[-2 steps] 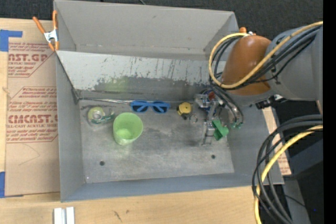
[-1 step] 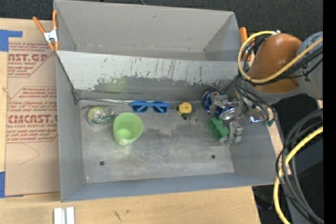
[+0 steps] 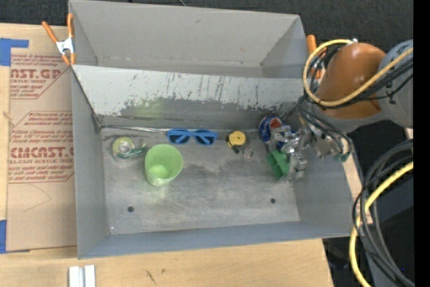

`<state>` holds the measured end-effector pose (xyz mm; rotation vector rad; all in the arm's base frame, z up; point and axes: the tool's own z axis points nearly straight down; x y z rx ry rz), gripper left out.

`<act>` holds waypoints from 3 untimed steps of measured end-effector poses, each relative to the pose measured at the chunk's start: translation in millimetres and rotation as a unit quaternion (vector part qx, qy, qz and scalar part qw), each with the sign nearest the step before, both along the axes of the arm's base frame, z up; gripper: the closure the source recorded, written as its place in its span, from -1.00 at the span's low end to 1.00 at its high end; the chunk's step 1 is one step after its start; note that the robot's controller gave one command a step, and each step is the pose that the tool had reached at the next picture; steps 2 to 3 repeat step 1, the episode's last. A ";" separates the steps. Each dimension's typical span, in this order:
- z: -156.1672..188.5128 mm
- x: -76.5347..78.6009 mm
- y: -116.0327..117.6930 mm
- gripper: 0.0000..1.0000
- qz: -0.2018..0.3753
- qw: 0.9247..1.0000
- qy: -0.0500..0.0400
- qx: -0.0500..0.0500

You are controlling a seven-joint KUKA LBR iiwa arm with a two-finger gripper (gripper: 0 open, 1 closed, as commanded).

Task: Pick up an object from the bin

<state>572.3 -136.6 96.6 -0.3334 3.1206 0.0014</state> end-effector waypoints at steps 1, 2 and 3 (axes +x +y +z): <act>125.7 11.5 1.9 1.00 0.007 1.000 -0.005 -0.002; 125.7 11.5 1.9 1.00 0.007 1.000 -0.005 -0.002; 125.7 11.5 1.9 1.00 0.007 1.000 -0.005 -0.002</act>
Offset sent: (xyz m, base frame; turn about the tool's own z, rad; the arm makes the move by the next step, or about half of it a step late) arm 0.0086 0.0014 0.1204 -0.0141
